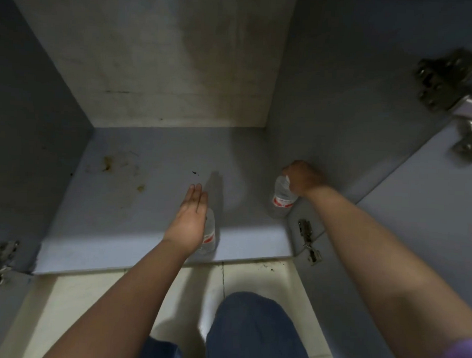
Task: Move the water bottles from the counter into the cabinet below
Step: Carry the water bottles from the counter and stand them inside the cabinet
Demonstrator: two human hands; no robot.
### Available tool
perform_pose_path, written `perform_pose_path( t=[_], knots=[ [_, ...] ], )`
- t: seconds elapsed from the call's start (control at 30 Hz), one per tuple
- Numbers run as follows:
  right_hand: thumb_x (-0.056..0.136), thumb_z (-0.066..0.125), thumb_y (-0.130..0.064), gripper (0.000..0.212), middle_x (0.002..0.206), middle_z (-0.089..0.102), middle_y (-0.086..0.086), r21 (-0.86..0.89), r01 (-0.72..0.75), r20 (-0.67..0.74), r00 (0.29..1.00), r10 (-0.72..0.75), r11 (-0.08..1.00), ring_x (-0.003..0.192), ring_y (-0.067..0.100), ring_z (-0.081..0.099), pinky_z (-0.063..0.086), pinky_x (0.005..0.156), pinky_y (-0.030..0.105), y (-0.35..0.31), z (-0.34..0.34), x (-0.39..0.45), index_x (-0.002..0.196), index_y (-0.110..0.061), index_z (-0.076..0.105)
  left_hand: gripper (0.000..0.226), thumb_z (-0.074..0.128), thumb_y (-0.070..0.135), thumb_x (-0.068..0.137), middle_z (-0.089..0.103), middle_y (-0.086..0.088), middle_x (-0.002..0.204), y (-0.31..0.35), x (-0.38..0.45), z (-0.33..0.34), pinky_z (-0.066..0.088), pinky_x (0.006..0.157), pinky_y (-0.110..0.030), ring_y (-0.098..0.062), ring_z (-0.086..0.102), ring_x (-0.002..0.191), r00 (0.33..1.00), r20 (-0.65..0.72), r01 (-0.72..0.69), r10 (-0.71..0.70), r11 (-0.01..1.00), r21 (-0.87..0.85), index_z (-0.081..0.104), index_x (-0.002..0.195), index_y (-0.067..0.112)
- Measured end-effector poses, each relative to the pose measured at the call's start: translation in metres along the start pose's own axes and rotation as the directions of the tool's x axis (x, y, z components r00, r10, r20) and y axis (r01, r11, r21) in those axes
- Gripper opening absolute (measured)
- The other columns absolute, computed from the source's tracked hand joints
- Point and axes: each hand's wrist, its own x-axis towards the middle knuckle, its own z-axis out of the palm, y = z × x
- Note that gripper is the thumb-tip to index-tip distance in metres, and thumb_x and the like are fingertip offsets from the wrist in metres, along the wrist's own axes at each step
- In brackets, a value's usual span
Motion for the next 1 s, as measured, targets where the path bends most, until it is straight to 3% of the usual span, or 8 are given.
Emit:
perform_pose_path(
  t=[0.23,0.43,0.63,0.8,0.87,0.93,0.97,1.0],
  knots=[
    [0.089,0.048,-0.001,0.035,0.129,0.050,0.025,0.050,-0.028,-0.068,0.997,0.031,0.998,0.122,0.036,0.049,0.043,0.099,0.036,0.001,0.007,0.009,0.124,0.003,0.051,0.060,0.031,0.007,0.101,-0.011,-0.016,0.159,0.004,0.004,-0.004,-0.002,0.121,-0.029,-0.027,-0.011,0.148,0.999,0.048,0.015,-0.021,0.993,0.116,-0.005,0.148,0.000],
    [0.089,0.048,-0.005,0.033,0.130,0.052,0.021,0.080,-0.074,-0.133,0.988,0.084,0.994,0.124,0.033,0.048,0.040,0.104,0.033,-0.003,0.015,0.011,0.121,0.001,0.054,0.048,0.042,0.012,0.097,0.037,-0.015,0.142,0.017,0.011,-0.013,0.036,0.105,-0.028,-0.027,0.040,0.129,0.990,0.123,0.031,-0.061,0.972,0.233,0.025,0.140,0.002],
    [0.092,0.045,-0.011,0.031,0.129,0.057,0.017,0.009,-0.101,-0.164,0.981,0.101,0.995,0.120,0.031,0.054,0.042,0.102,0.035,0.008,0.015,0.012,0.120,-0.003,0.057,0.046,0.040,0.004,0.096,0.035,-0.017,0.145,0.048,0.046,-0.022,0.035,0.107,-0.033,-0.029,0.037,0.132,0.992,0.115,-0.069,0.041,0.965,0.251,0.027,0.140,-0.001],
    [0.097,0.040,-0.007,0.047,0.155,0.025,0.014,0.056,-0.101,-0.225,0.968,0.111,0.993,0.145,0.025,0.020,0.014,0.120,0.030,0.002,0.021,0.007,0.143,-0.005,0.032,0.043,0.041,-0.001,0.094,0.038,-0.021,0.141,0.085,0.084,-0.023,0.036,0.105,-0.036,-0.034,0.040,0.129,0.987,0.108,-0.136,0.116,0.970,0.200,0.032,0.136,-0.004],
    [0.088,0.055,-0.004,0.054,0.150,0.032,0.025,0.118,-0.151,-0.297,0.938,0.180,0.981,0.140,0.029,0.034,0.029,0.115,0.026,0.002,0.031,0.009,0.139,0.006,0.037,0.041,0.041,-0.002,0.092,0.041,-0.022,0.138,0.097,0.097,-0.018,0.038,0.102,-0.037,-0.035,0.044,0.125,0.982,0.105,-0.172,0.155,0.970,0.175,0.035,0.133,-0.005],
    [0.045,0.090,-0.004,0.062,0.104,0.067,0.038,0.191,-0.166,-0.338,0.914,0.223,0.968,0.096,0.038,0.071,0.059,0.079,0.028,0.003,0.030,0.009,0.097,0.019,0.066,0.037,0.042,0.001,0.092,0.044,-0.022,0.136,0.106,0.109,-0.015,0.038,0.100,-0.037,-0.036,0.046,0.123,0.977,0.105,-0.200,0.186,0.970,0.140,0.040,0.129,-0.006],
    [0.032,0.094,-0.006,0.064,0.090,0.070,0.038,0.189,-0.161,-0.372,0.901,0.222,0.969,0.082,0.037,0.074,0.060,0.068,0.027,0.003,0.030,0.006,0.085,0.019,0.069,0.034,0.043,0.002,0.093,0.045,-0.023,0.135,0.110,0.115,-0.015,0.037,0.100,-0.037,-0.036,0.047,0.123,0.975,0.105,-0.209,0.197,0.971,0.115,0.042,0.126,-0.006],
    [0.047,0.092,-0.009,0.067,0.103,0.065,0.042,0.220,-0.177,-0.265,0.936,0.233,0.959,0.095,0.038,0.071,0.058,0.079,0.025,0.002,0.025,0.000,0.098,0.023,0.063,0.032,0.043,0.003,0.093,0.047,-0.023,0.134,0.114,0.120,-0.015,0.037,0.100,-0.037,-0.037,0.047,0.122,0.973,0.106,-0.215,0.206,0.972,0.092,0.045,0.124,-0.006]
  ],
)
